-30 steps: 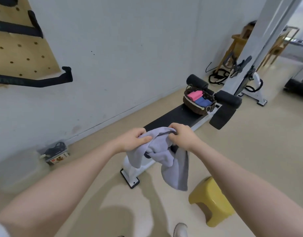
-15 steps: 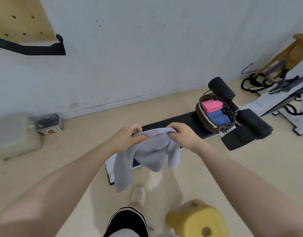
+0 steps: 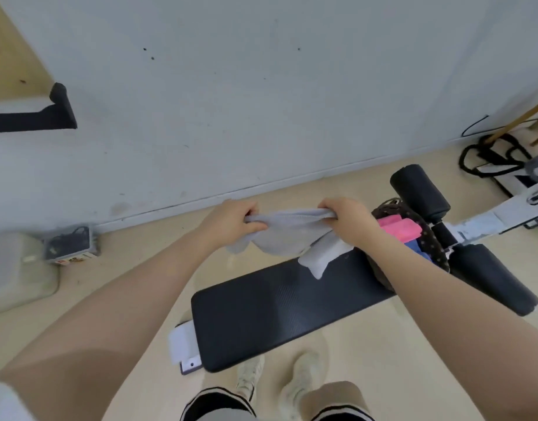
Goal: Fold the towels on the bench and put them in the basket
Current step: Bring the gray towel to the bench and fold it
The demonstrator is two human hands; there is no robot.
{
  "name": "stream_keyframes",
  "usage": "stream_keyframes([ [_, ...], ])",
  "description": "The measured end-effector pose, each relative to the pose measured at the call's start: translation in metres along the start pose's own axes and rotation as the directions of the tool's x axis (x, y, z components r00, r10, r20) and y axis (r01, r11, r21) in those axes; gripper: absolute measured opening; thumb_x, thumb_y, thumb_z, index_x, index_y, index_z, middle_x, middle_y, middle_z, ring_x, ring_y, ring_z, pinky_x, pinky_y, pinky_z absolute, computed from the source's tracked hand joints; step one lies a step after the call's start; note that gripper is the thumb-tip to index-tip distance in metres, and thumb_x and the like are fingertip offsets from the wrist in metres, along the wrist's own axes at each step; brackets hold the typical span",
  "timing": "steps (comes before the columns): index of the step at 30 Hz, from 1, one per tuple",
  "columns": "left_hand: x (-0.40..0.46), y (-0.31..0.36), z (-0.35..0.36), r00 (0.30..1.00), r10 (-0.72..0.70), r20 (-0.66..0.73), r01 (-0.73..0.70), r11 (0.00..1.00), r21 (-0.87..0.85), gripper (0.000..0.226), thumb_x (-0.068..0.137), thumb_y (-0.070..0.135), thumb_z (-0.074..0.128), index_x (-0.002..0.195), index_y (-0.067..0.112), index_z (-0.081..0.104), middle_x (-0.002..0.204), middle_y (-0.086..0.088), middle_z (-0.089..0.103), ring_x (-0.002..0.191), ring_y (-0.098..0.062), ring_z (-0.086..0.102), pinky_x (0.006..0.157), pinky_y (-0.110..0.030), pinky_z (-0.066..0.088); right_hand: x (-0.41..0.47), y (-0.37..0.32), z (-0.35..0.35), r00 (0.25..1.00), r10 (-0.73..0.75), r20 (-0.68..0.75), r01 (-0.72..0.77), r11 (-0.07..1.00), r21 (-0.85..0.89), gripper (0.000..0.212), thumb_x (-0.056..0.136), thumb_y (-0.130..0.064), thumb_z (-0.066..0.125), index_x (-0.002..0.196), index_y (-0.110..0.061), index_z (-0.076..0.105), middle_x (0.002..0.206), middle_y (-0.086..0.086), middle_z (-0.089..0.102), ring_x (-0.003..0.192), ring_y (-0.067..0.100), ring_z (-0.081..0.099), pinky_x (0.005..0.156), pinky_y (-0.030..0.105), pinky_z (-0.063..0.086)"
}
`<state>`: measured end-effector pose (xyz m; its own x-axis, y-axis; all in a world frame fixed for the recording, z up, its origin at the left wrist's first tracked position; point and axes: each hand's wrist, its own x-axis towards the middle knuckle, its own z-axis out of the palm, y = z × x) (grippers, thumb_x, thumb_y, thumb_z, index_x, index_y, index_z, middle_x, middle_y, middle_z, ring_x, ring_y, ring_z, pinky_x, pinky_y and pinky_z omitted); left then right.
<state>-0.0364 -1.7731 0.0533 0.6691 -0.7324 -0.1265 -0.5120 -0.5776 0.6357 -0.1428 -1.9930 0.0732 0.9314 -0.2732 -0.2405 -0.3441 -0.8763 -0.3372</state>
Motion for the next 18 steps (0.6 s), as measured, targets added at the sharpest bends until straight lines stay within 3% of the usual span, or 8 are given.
stream_keyframes([
  [4,0.027,0.013,-0.008,0.997,0.066,-0.033,-0.06,0.986,0.155,0.04,0.085,0.024,0.064,0.063,0.03,0.031,0.064,0.013,0.041,0.065,-0.015,0.041,0.053,-0.022,0.027,0.029,0.027,-0.042,1.0,0.004,-0.011,-0.005,0.996,-0.085,0.036,0.079,0.003,0.04,0.104,-0.011,0.062,0.09,0.003,0.055,0.083,0.024,0.05,0.067,0.031,0.041],
  [7,0.03,0.008,0.023,1.0,-0.004,0.009,0.003,0.983,0.185,0.025,0.089,0.026,0.059,0.073,0.024,0.041,0.071,0.009,0.045,0.074,-0.017,0.044,0.055,-0.028,0.027,0.045,0.05,-0.034,0.982,-0.113,0.149,0.14,0.972,-0.188,0.022,0.082,-0.006,0.056,0.104,-0.01,0.059,0.097,0.003,0.052,0.089,0.023,0.052,0.077,0.036,0.046],
  [9,0.027,0.001,0.058,0.992,-0.104,0.066,0.083,0.959,0.272,0.011,0.092,0.027,0.053,0.087,0.018,0.051,0.088,0.001,0.053,0.084,-0.018,0.049,0.059,-0.028,0.028,0.057,0.071,-0.002,0.943,-0.207,0.262,0.276,0.926,-0.259,0.021,0.085,-0.008,0.052,0.104,-0.014,0.058,0.098,0.001,0.05,0.096,0.024,0.054,0.077,0.034,0.046],
  [11,0.021,-0.009,0.103,0.967,-0.229,0.11,0.181,0.925,0.333,0.02,0.095,0.026,0.048,0.102,0.009,0.056,0.105,-0.007,0.056,0.097,-0.022,0.053,0.069,-0.031,0.033,0.064,0.096,0.041,0.893,-0.26,0.368,0.366,0.895,-0.256,0.025,0.084,-0.005,0.045,0.102,-0.015,0.058,0.097,0.001,0.048,0.098,0.025,0.053,0.072,0.031,0.04],
  [14,0.013,-0.027,0.17,0.909,-0.385,0.16,0.299,0.869,0.395,0.025,0.097,0.024,0.043,0.111,0.006,0.054,0.117,-0.009,0.049,0.103,-0.026,0.054,0.067,-0.033,0.032,0.056,0.135,0.112,0.851,-0.236,0.469,0.367,0.907,-0.209,0.032,0.085,-0.003,0.041,0.11,-0.016,0.057,0.101,0.004,0.048,0.1,0.028,0.053,0.073,0.031,0.039],
  [18,-0.006,-0.055,0.257,0.873,-0.448,0.191,0.321,0.824,0.467,0.027,0.097,0.018,0.04,0.121,0.009,0.05,0.127,-0.008,0.043,0.103,-0.027,0.054,0.072,-0.032,0.039,0.035,0.182,0.198,0.825,-0.175,0.538,0.329,0.922,-0.204,0.046,0.089,-0.002,0.039,0.13,-0.02,0.045,0.115,0.004,0.044,0.11,0.028,0.052,0.078,0.032,0.038],
])
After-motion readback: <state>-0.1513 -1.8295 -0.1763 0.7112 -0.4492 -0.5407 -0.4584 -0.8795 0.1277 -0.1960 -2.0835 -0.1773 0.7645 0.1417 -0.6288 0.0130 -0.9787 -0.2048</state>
